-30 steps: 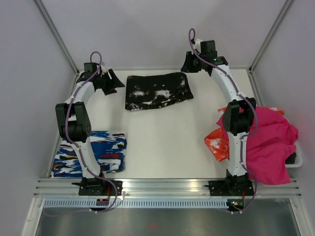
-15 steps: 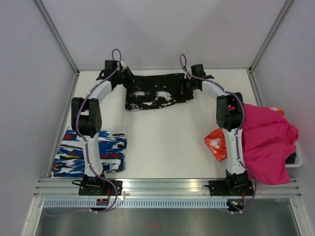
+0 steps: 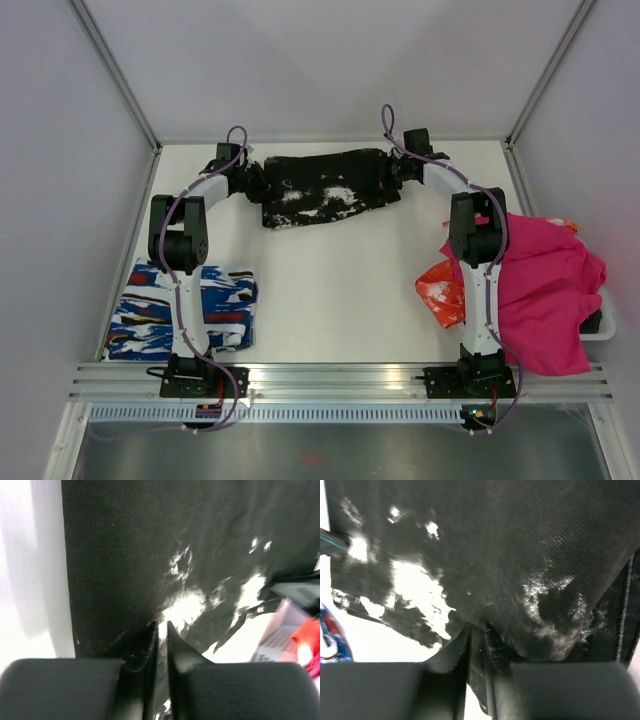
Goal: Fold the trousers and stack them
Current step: Neatly place the folded trousers to the corner
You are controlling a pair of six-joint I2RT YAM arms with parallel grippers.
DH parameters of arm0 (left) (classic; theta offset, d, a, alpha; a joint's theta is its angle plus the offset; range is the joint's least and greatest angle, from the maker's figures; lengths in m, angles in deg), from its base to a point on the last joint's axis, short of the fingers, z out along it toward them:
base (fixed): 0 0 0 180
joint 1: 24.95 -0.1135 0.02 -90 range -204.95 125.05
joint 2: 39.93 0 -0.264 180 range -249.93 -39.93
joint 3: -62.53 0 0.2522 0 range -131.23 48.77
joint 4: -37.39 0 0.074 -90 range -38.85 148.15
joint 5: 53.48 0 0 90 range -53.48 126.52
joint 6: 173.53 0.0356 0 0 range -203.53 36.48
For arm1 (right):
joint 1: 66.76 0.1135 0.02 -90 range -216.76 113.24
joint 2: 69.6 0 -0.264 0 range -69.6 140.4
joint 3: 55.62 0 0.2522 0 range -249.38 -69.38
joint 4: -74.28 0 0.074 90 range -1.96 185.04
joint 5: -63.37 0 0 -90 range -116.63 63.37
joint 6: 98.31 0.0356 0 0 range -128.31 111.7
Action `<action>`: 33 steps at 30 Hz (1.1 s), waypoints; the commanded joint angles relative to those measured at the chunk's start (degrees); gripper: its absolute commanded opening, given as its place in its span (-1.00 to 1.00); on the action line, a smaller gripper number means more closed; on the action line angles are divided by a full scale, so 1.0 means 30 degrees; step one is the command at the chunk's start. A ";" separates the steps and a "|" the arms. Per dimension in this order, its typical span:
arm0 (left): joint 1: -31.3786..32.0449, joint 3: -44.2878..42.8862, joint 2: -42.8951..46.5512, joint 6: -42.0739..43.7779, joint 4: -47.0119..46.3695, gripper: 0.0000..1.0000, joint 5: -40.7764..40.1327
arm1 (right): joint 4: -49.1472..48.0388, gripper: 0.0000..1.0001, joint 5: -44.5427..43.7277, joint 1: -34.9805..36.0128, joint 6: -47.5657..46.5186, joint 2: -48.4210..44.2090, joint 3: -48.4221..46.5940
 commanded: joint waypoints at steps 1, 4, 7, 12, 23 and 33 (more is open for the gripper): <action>0.0019 -0.0766 0.0157 0.2079 0.1703 -0.55 -0.1316 | 0.0373 -0.40 0.0728 -0.0228 -0.0080 -0.1485 -0.2171; 0.0019 -0.2226 0.0916 0.3982 0.3368 0.28 -0.1492 | 0.0781 0.26 -0.0232 -0.0228 -0.0197 -0.2014 -0.4163; -0.0010 -0.3022 0.1824 0.5012 0.4486 0.77 -0.2136 | 0.1485 0.77 -0.1085 -0.0374 -0.0665 -0.1957 -0.5689; -0.0039 -0.3434 0.2941 0.5427 0.5075 0.96 -0.4064 | 0.2889 0.89 -0.3486 -0.0727 -0.1921 -0.1460 -0.5956; -0.0039 -0.3991 0.0337 0.5544 0.5575 0.96 -0.5067 | 0.3484 0.93 -0.4607 -0.0961 -0.1986 0.1030 -0.5312; -0.0039 -0.3376 -0.1129 0.4140 0.3203 0.90 -0.3722 | 0.2160 0.92 -0.3140 -0.0990 -0.0814 0.2876 -0.5224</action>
